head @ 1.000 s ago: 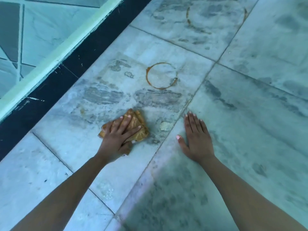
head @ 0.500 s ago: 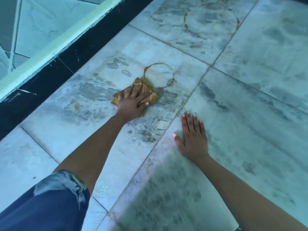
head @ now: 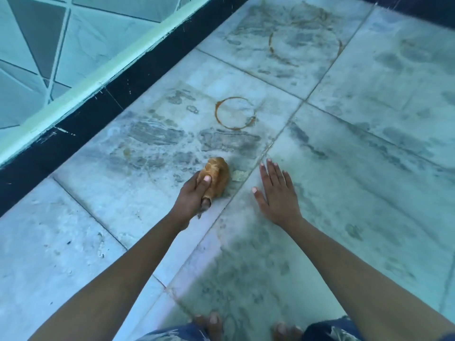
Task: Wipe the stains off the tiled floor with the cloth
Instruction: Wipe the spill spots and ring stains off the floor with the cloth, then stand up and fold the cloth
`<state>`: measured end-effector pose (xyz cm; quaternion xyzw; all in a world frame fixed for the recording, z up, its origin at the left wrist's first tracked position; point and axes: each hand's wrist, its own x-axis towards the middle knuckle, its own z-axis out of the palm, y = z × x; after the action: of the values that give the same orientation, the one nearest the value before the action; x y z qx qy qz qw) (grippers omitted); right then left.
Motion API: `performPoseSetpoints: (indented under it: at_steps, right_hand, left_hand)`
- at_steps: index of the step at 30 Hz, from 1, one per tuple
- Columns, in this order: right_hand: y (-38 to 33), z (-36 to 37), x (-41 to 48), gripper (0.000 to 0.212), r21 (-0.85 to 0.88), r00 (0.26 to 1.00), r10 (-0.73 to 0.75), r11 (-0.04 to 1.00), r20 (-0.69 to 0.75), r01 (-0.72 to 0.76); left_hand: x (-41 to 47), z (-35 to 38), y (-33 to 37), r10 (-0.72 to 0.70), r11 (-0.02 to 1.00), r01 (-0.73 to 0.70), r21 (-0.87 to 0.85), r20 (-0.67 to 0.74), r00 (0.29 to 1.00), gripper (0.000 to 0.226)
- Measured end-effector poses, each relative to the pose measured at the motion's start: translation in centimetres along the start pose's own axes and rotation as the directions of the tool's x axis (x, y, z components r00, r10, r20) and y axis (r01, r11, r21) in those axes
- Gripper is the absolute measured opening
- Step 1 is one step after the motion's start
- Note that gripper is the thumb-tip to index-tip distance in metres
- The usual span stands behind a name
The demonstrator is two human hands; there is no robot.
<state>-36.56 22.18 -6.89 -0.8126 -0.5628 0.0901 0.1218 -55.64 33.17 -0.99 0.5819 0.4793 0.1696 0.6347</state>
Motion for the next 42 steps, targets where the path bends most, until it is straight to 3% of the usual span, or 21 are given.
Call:
performPoseSetpoints:
  at_steps: [1, 3, 4, 6, 10, 17, 23, 32, 37, 42]
  right_hand:
    - [-0.2, -0.6, 0.1, 0.067, 0.008, 1.0, -0.015, 1.0, -0.007, 0.015]
    - [-0.9, -2.1, 0.4, 0.065, 0.021, 0.998, -0.038, 0.999, -0.039, 0.039]
    - [-1.2, -2.9, 0.7, 0.065, 0.039, 0.997, -0.05, 0.998, -0.058, 0.052]
    - [-1.8, -5.1, 1.8, 0.067, 0.092, 0.99, -0.09, 0.991, -0.107, 0.101]
    - [-3.2, -8.7, 4.7, 0.069, 0.222, 0.97, -0.127, 0.959, -0.209, 0.174]
    - [-5.4, -13.7, 10.1, 0.06, 0.456, 0.92, 0.018, 0.872, -0.392, 0.177]
    - [-8.8, -24.5, 12.0, 0.056, 0.529, 0.919, 0.103, 0.839, -0.381, 0.125]
    - [-15.6, -46.5, 7.9, 0.055, 0.595, 0.913, 0.217, 0.803, -0.346, 0.035]
    - [-19.8, -59.3, 2.8, 0.055, 0.619, 0.916, 0.247, 0.785, -0.315, 0.002]
    - [-24.9, -71.5, -2.5, 0.054, 0.715, 0.913, 0.317, 0.698, -0.256, -0.042]
  left_hand:
    - [0.2, -0.2, 1.1, -0.093, 0.967, 0.092, -0.236, 0.009, 0.996, 0.024]
    - [0.3, -0.9, 3.3, -0.186, 0.778, 0.201, -0.595, 0.088, 0.979, 0.033]
    - [0.4, -1.2, 4.0, -0.197, 0.682, 0.229, -0.695, 0.127, 0.972, 0.037]
    - [0.7, -1.7, 5.7, -0.178, 0.6, 0.229, -0.767, 0.151, 0.972, 0.043]
    - [1.9, -1.7, 8.9, -0.128, 0.584, 0.191, -0.789, 0.143, 0.981, 0.048]
    - [5.8, -1.5, 15.5, -0.085, 0.522, 0.207, -0.827, 0.191, 0.978, 0.053]
    - [4.3, -2.7, 25.5, -0.129, 0.52, 0.259, -0.814, 0.225, 0.966, 0.06]
    - [-8.2, -5.2, 45.9, -0.143, 0.558, 0.184, -0.809, 0.125, 0.982, 0.05]
    - [-18.2, -6.2, 57.7, -0.128, 0.534, 0.182, -0.825, 0.134, 0.983, 0.047]
    - [-28.3, -6.5, 67.4, -0.079, 0.523, 0.226, -0.822, 0.217, 0.973, 0.05]
